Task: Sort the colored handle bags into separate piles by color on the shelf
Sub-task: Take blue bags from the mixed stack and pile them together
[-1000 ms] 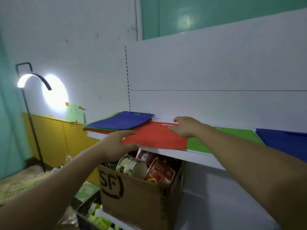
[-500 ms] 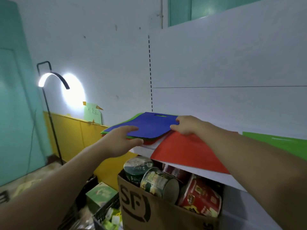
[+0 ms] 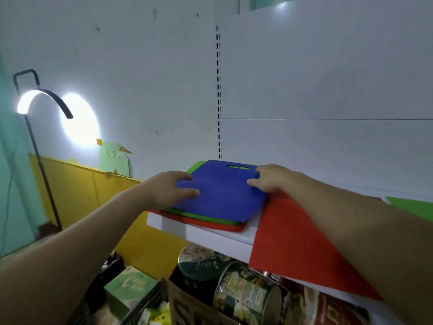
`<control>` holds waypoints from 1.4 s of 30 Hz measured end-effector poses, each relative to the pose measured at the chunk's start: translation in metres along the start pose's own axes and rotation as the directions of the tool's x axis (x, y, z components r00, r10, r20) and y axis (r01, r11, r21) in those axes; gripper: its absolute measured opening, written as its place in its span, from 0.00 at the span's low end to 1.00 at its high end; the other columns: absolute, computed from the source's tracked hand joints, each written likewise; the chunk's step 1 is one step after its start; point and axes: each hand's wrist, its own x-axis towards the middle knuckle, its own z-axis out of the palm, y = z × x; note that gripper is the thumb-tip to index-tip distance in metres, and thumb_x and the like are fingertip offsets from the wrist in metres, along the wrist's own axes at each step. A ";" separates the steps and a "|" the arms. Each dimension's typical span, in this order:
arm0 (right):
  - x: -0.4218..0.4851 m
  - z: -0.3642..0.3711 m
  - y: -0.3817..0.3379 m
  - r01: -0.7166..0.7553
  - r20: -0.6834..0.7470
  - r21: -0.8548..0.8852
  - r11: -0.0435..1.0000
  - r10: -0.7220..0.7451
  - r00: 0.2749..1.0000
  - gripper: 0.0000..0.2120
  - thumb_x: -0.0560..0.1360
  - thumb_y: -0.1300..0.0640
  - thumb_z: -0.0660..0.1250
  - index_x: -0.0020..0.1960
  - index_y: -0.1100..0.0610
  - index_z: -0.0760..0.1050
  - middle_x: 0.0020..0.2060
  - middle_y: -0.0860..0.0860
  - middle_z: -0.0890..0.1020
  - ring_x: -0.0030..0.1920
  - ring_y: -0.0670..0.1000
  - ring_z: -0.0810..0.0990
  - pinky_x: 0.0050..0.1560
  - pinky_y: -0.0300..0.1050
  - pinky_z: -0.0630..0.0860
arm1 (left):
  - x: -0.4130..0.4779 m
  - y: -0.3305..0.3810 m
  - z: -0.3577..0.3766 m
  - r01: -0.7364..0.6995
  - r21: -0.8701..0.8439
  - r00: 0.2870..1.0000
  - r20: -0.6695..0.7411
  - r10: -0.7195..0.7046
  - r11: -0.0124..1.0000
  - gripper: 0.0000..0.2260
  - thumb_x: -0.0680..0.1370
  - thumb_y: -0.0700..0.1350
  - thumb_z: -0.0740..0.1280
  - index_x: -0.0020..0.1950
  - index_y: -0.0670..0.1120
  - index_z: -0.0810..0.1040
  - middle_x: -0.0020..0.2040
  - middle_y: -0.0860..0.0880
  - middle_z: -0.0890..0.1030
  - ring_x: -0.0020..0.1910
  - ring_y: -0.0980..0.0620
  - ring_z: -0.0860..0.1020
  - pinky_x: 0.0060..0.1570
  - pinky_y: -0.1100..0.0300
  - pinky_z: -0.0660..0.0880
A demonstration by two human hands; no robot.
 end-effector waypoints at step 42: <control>-0.038 -0.006 -0.056 -0.109 -0.427 0.568 0.816 0.404 0.809 0.27 0.74 0.69 0.55 0.71 0.51 0.66 0.62 0.51 0.75 0.50 0.51 0.76 0.45 0.40 0.73 | 0.054 -0.069 -0.001 -0.138 -0.147 0.948 0.266 0.174 0.979 0.34 0.73 0.62 0.66 0.74 0.49 0.62 0.71 0.49 0.68 0.67 0.48 0.69 0.63 0.57 0.65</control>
